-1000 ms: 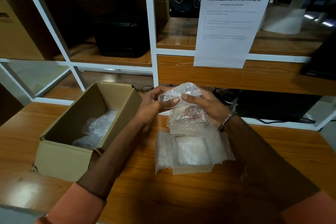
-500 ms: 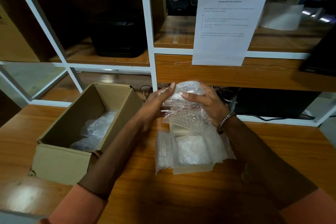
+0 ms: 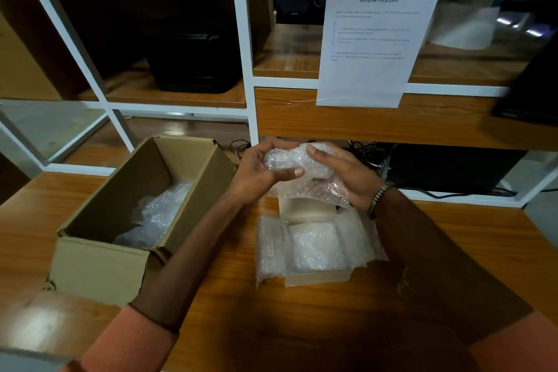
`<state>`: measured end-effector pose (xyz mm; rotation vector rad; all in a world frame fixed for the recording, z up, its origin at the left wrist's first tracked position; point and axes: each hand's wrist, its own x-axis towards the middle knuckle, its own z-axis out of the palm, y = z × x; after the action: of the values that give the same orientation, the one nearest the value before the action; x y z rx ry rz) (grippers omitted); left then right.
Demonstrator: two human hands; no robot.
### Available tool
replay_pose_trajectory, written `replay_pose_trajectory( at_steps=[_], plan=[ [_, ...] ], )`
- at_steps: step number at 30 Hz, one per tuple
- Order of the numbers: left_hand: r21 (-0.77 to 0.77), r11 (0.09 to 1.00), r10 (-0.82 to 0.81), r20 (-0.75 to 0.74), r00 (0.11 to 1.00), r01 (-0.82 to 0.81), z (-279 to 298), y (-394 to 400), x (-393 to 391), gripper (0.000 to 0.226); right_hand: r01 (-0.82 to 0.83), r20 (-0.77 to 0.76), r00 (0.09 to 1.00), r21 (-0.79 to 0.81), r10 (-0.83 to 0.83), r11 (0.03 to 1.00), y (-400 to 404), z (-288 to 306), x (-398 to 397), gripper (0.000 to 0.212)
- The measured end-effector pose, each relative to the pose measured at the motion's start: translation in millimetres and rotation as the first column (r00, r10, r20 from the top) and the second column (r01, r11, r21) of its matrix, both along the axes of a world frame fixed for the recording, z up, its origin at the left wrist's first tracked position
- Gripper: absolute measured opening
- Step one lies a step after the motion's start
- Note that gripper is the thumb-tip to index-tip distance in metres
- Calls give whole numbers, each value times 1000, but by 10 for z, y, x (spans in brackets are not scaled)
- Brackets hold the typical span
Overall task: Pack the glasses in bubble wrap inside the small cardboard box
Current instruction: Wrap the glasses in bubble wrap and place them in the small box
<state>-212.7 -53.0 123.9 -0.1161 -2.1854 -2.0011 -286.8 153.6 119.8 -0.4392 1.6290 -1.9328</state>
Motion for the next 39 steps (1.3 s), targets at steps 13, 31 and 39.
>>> replay_pose_trajectory(
  at_steps=[13,31,39],
  plan=[
    [188,975,-171,284,943,121,-45,-8,46,53,-14,-65,998,-108,7,994,32,-43,33,57],
    [116,984,-160,278,947,132,-253,-11,148,64,95,-102,991,112,-84,989,81,-168,114,52],
    [288,956,-23,277,961,-60,-676,170,246,36,273,94,958,6,-272,962,-87,-682,313,57]
  ],
)
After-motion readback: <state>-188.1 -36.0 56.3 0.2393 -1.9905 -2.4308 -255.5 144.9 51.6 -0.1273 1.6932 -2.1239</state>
